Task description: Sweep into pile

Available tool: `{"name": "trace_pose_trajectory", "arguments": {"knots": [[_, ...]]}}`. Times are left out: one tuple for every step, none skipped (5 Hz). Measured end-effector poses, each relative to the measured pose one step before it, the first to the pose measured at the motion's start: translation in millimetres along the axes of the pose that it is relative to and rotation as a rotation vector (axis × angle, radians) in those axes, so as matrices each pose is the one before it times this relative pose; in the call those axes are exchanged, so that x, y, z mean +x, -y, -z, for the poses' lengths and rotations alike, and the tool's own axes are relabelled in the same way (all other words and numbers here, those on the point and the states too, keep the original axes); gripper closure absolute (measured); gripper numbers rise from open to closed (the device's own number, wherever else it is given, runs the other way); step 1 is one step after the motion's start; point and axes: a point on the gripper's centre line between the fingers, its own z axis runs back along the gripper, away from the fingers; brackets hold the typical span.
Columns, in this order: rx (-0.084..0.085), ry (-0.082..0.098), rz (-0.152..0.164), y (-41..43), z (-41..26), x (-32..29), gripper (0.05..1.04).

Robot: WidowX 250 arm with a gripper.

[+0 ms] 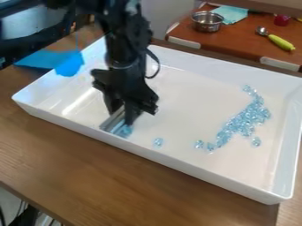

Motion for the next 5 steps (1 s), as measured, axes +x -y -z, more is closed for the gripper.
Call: {"name": "trace_pose_trajectory", "arguments": {"knots": [[0.0069, -0.0201, -0.0224, 15.66, 3.37, 3.45, 0.718], [0.0049, -0.0023, -0.0255, 18.78, 0.44, 4.53, 0.718], [0.0030, -0.0117, -0.0274, 24.10, -0.38, 5.55, 0.718], [-0.0087, -0.0303, -0.0379, 21.68, -0.55, 6.92, 0.718], [-0.0186, -0.0350, -0.0120, 22.44, -1.54, -0.85, 0.718]]}}
